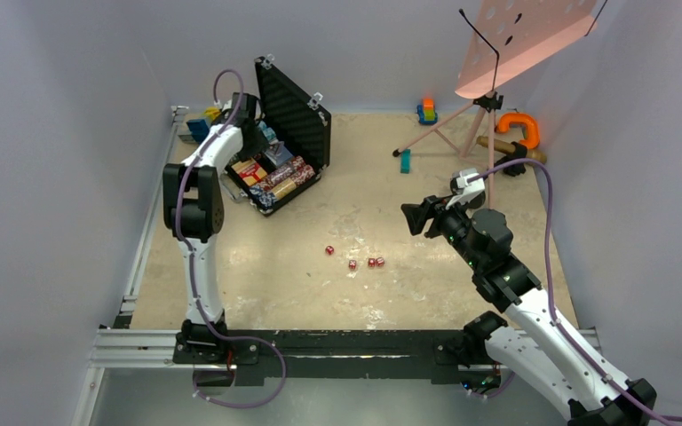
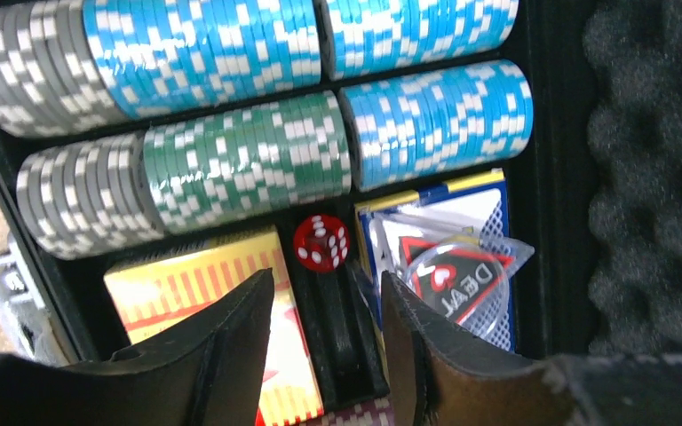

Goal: Pack up texas hold em set

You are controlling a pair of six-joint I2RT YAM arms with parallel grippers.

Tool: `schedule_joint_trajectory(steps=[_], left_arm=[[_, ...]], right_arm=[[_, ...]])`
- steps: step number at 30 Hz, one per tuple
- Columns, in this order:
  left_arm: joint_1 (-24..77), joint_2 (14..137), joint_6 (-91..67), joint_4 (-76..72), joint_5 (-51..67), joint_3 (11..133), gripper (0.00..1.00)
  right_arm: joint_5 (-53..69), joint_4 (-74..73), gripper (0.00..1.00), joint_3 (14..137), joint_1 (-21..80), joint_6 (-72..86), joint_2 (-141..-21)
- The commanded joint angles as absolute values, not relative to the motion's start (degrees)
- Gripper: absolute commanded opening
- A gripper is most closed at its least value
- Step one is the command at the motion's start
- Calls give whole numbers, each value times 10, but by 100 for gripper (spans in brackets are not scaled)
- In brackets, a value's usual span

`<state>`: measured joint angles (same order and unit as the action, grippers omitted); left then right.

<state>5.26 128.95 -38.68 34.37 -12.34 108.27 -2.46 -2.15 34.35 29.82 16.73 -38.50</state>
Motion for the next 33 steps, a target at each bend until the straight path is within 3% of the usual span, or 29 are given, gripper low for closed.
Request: schedule_joint_trajectory(steps=[1, 5, 10, 12, 20, 24, 30, 33], left_arm=[[53, 1216, -411, 275, -111, 1035, 52], [53, 1162, -421, 242, -133, 979, 57], [54, 1066, -401, 160, -115, 873, 78], [59, 1023, -389, 146, -120, 836, 80], [154, 833, -247, 127, -125, 669, 82], [220, 770, -191, 142, -63, 592, 82], [318, 751, -106, 123, 77, 501, 80], [361, 791, -87, 137, 92, 498, 78]], right_arm=[[-37, -9, 65, 341, 296, 157, -380], [-41, -10, 65, 340, 296, 156, -377], [-46, -11, 65, 340, 297, 157, -371], [-48, -10, 65, 339, 296, 157, -369], [-60, -6, 65, 333, 297, 157, -355], [-67, -4, 65, 330, 297, 158, -346], [-68, -4, 65, 325, 297, 161, -336], [-67, -4, 65, 325, 297, 161, -333]])
